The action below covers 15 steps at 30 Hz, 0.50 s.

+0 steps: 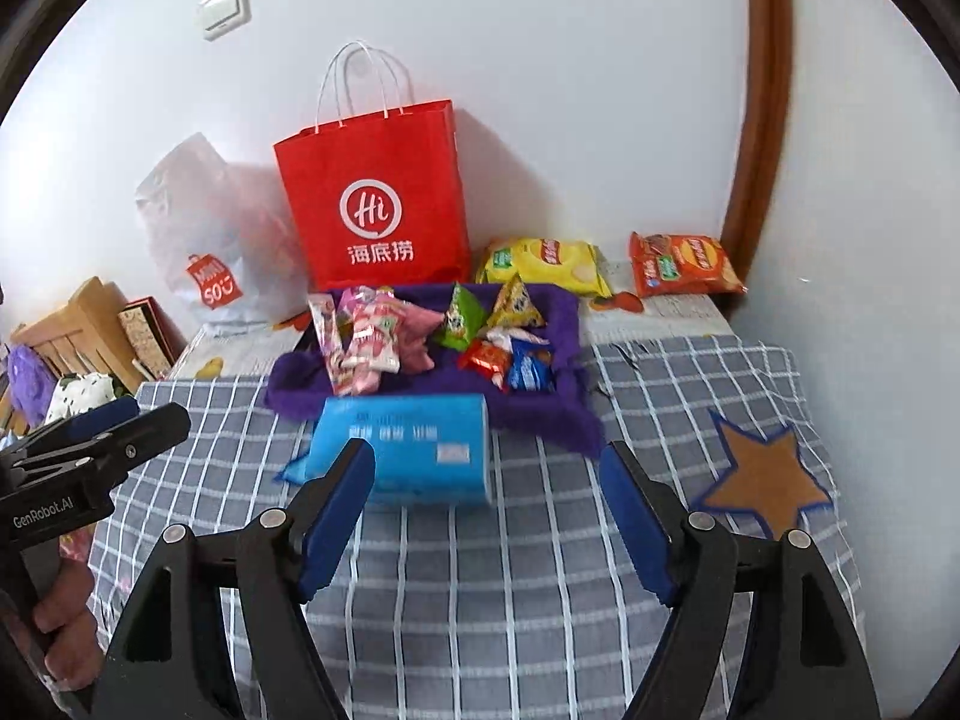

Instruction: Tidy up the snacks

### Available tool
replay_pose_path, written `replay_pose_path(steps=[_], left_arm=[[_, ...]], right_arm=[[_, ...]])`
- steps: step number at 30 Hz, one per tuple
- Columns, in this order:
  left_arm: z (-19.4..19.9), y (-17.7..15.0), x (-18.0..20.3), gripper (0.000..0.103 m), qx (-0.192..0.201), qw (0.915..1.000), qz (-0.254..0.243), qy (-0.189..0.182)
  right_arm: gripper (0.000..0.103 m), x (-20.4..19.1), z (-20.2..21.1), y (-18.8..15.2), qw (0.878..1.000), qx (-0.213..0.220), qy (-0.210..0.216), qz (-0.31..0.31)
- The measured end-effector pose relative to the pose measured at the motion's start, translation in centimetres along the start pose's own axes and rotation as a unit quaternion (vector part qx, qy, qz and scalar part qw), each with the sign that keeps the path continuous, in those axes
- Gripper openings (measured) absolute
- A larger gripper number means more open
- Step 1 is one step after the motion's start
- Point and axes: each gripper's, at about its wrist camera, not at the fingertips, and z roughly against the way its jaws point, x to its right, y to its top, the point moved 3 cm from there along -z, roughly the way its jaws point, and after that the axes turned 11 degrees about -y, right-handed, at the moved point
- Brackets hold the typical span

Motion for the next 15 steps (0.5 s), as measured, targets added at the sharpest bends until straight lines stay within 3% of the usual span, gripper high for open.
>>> replay_pose_path(steps=[6,15], left_arm=[[3.2,-3.6,2.9,0.091,0.018,0.9991,-0.031,0.022],[6.9,-6.7,4.9,0.092,0.040,0.9976,-0.045,0.034]], right_arm=[[0.096,1.3,3.7,-4.2,1.000,0.019,-0.001,-0.007],[0.099,3.0,7.8,-7.3,0.999,0.039,-0.027,-0.010]])
